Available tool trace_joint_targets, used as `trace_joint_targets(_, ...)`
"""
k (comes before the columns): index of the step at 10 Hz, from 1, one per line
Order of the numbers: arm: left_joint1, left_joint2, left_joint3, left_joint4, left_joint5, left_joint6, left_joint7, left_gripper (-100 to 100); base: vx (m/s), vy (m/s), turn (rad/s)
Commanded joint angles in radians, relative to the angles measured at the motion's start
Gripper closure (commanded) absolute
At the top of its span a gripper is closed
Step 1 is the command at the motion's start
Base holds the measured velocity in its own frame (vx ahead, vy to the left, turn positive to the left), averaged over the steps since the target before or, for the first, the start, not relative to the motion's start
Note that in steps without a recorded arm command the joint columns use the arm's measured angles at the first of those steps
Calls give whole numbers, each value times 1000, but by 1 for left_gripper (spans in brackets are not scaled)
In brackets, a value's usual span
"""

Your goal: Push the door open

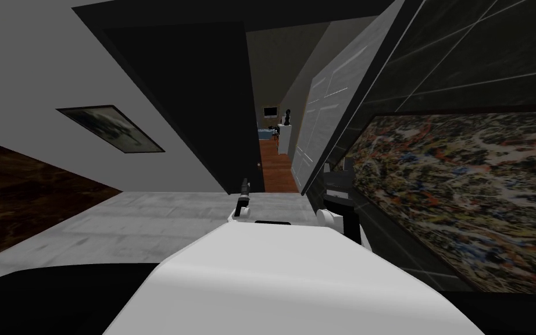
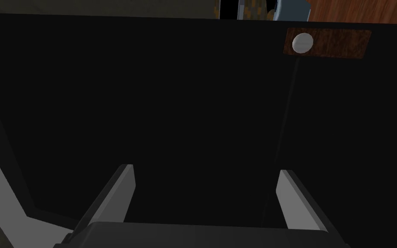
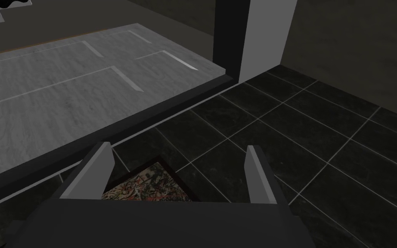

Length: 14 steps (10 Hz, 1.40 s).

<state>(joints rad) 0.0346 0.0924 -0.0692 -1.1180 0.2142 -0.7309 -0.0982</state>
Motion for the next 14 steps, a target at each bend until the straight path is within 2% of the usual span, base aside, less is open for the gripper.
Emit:
trace_joint_targets(1, -12, 0, -3, 33, 5, -3, -2, -100, 97, 12, -17)
trace_joint_targets(8, -71, -10, -14, 183, 21, -23, -11, -100, 98, 6, -11)
trace_joint_targets(14, -113, -21, -23, 292, 33, -37, -17, -100, 93, 6, -10)
